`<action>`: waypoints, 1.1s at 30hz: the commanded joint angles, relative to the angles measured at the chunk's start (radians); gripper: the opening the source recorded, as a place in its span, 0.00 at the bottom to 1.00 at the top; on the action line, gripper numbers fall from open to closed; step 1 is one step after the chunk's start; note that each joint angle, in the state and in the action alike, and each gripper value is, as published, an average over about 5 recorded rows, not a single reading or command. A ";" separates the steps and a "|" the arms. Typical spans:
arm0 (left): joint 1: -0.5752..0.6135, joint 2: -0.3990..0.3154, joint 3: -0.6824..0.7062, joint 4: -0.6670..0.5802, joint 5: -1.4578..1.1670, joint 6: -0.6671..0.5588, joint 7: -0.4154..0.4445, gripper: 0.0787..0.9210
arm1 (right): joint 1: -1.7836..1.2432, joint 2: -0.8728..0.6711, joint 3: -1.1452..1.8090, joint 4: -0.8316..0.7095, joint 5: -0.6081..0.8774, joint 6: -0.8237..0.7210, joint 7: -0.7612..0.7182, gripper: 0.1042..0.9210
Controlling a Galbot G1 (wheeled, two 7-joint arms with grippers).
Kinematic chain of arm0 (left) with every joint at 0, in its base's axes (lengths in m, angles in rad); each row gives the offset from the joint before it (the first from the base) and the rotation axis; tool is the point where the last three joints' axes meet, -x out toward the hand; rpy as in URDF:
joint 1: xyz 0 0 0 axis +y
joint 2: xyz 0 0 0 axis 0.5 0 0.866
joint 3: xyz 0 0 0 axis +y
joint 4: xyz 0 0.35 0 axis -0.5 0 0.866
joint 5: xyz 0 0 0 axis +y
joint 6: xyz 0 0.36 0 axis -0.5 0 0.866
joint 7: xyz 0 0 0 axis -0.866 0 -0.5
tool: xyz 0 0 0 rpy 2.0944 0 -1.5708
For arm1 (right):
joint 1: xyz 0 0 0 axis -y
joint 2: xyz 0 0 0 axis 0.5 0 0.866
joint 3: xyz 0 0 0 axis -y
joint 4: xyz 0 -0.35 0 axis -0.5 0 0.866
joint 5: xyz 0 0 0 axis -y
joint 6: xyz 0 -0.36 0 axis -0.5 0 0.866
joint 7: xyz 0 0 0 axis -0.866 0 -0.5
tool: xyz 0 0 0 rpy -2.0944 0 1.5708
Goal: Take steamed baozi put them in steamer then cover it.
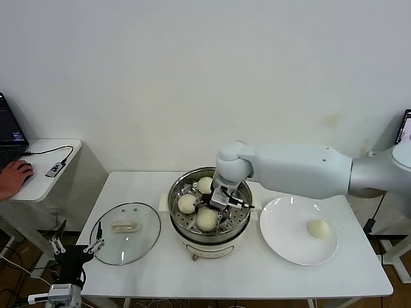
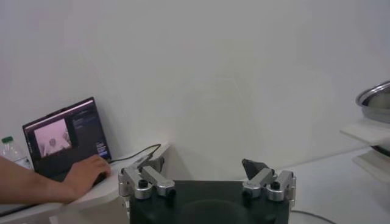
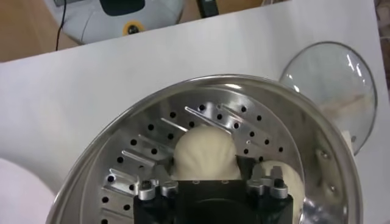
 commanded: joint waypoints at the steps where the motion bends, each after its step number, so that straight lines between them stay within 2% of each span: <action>1: -0.003 0.006 -0.002 0.000 -0.004 0.000 0.000 0.88 | 0.071 -0.109 0.036 0.011 0.009 -0.105 -0.071 0.87; 9: -0.012 0.023 -0.004 0.002 -0.014 0.000 0.006 0.88 | 0.108 -0.337 0.104 0.039 0.117 -0.500 -0.124 0.88; 14: -0.023 0.035 0.006 0.009 -0.015 -0.001 0.013 0.88 | 0.092 -0.510 0.118 0.095 0.131 -0.621 -0.108 0.88; 19: -0.035 0.040 0.024 0.016 -0.014 0.000 0.014 0.88 | -0.035 -0.660 0.201 0.109 0.075 -0.608 -0.115 0.88; 24: -0.039 0.042 0.042 0.015 -0.009 0.002 0.020 0.88 | -0.304 -0.742 0.430 0.055 -0.060 -0.496 -0.154 0.88; 33: -0.040 0.041 0.047 0.017 -0.005 0.008 0.022 0.88 | -0.690 -0.757 0.736 -0.059 -0.182 -0.414 -0.152 0.88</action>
